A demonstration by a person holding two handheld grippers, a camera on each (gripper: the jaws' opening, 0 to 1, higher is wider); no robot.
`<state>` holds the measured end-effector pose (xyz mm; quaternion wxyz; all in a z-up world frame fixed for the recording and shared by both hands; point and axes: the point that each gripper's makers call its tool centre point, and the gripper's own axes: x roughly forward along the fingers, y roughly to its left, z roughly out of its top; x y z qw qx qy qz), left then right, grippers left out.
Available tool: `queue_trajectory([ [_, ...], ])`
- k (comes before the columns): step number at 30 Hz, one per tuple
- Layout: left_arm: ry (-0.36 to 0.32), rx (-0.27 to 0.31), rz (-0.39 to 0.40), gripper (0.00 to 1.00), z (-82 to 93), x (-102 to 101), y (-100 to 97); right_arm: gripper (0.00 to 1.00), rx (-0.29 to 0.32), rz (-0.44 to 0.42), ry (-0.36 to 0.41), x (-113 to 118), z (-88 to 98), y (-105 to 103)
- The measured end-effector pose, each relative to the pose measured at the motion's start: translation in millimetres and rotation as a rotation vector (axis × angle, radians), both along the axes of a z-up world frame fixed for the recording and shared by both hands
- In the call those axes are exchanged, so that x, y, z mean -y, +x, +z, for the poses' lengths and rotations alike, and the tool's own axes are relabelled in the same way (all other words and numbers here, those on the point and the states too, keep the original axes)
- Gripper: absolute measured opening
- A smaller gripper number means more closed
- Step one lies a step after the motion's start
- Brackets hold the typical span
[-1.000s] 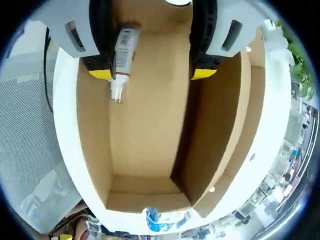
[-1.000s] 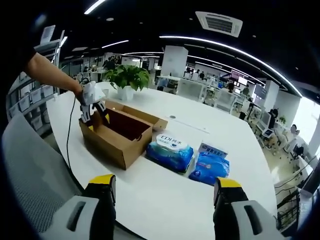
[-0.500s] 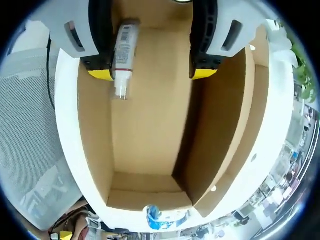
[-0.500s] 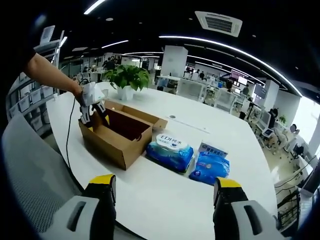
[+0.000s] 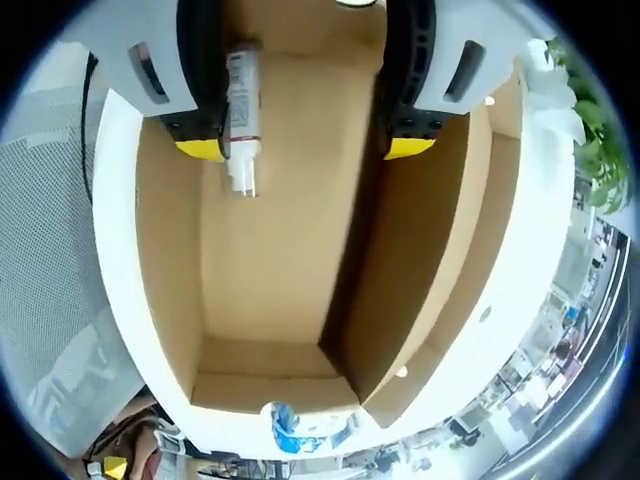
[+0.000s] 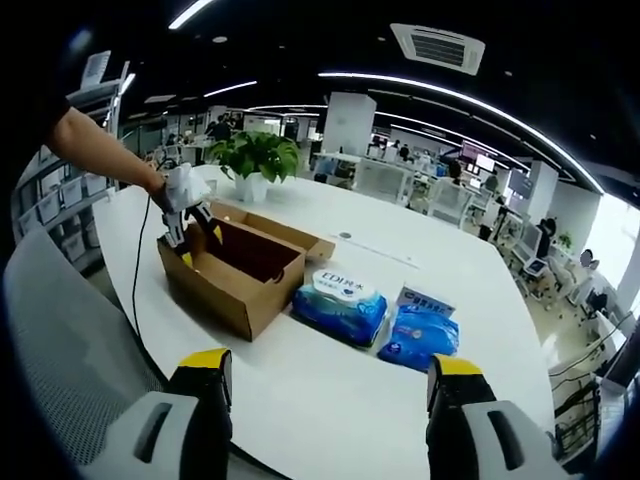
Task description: Operate the shoe box by opening the lid, removing the specified soft item, and placing it in the target area until the item is outside and the box remains undamaged.
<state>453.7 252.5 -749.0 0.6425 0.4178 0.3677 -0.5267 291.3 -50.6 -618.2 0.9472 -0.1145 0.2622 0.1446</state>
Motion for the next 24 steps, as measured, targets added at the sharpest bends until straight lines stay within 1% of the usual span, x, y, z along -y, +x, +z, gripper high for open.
queue_trajectory([
  [1, 0.001, -0.008, -0.001, 0.62, 0.9, 0, -1.2, 0.79, 0.000, -0.002, 0.002, 0, 0.0, 0],
  [2, 0.004, -0.031, -0.002, 0.62, 1.7, -1, -4.5, 0.79, 0.001, -0.002, 0.003, 0, 0.0, 0],
  [9, 0.012, -0.076, -0.036, 0.62, 3.1, -1, -13.5, 0.79, -0.010, 0.012, -0.001, -2, -2.5, -1],
  [12, 0.042, -0.066, -0.051, 0.61, -3.0, -3, -12.7, 0.79, -0.013, 0.015, -0.003, -3, -2.8, -1],
  [17, 0.066, -0.064, -0.040, 0.58, -15.2, -5, -13.6, 0.78, -0.018, 0.012, -0.006, -2, -3.7, -1],
  [19, 0.070, -0.077, -0.036, 0.58, -15.1, -6, -15.0, 0.78, -0.018, 0.010, -0.005, -1, -3.7, -2],
  [21, 0.064, -0.064, -0.025, 0.59, -13.4, -7, -11.6, 0.78, -0.020, 0.009, -0.005, -2, -4.2, -2],
  [24, 0.079, -0.023, -0.025, 0.55, -15.0, -11, -5.7, 0.78, -0.021, 0.014, -0.007, -2, -4.6, -1],
])
